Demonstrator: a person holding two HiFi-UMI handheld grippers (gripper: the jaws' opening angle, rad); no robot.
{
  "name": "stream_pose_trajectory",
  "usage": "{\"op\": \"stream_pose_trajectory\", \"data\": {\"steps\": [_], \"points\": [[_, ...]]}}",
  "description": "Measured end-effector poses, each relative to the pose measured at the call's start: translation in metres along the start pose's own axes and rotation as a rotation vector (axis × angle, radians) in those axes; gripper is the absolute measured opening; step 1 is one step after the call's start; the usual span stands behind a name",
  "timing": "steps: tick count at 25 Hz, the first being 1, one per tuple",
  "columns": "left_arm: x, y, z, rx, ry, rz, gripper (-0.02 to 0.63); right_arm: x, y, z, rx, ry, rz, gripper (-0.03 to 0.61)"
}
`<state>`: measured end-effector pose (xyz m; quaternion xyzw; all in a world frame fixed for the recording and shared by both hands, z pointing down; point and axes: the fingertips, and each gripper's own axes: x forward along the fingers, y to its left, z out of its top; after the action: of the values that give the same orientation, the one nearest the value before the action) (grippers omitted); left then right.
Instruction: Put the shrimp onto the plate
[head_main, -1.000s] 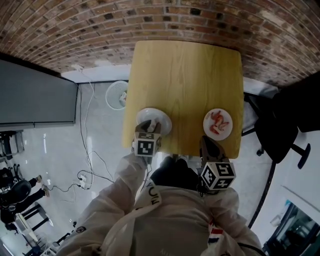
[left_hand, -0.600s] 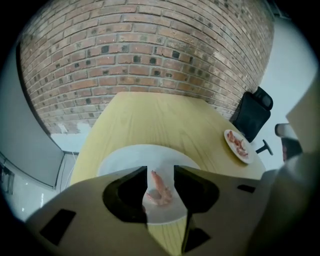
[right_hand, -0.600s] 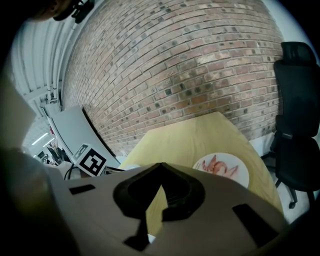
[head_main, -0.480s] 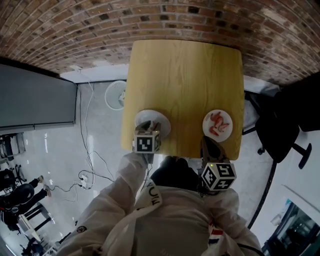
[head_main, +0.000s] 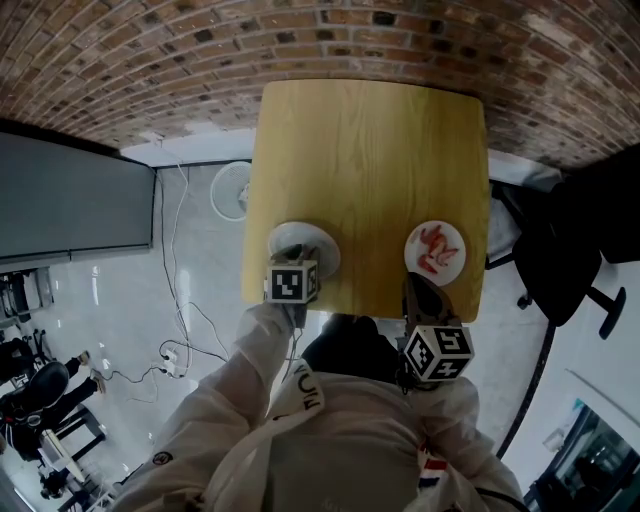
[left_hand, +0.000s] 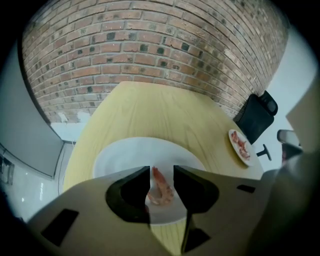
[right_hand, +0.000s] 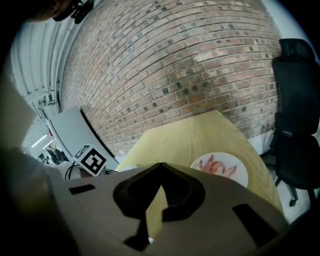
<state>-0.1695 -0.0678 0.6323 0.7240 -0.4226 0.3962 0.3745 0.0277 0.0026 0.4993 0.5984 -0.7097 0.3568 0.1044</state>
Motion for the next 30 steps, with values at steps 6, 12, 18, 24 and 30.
{"op": "stream_pose_trajectory", "data": {"steps": [6,12,18,24,30], "points": [[0.004,0.0,-0.006,0.055,0.044,0.011,0.149,0.001,-0.004,-0.001,0.007,-0.001,-0.001,0.023],[0.002,0.0,-0.006,0.078,0.072,-0.001,0.123,-0.001,-0.008,-0.003,0.019,-0.002,-0.005,0.023],[0.003,0.004,-0.008,0.094,0.081,0.035,0.094,-0.003,-0.011,-0.006,0.028,-0.001,-0.009,0.023],[0.002,0.009,-0.006,0.119,0.077,0.08,0.087,-0.003,-0.011,-0.006,0.028,-0.001,-0.009,0.023],[0.001,0.01,-0.008,0.127,0.059,0.086,0.058,-0.006,-0.01,-0.009,0.03,-0.005,-0.015,0.023]]}}
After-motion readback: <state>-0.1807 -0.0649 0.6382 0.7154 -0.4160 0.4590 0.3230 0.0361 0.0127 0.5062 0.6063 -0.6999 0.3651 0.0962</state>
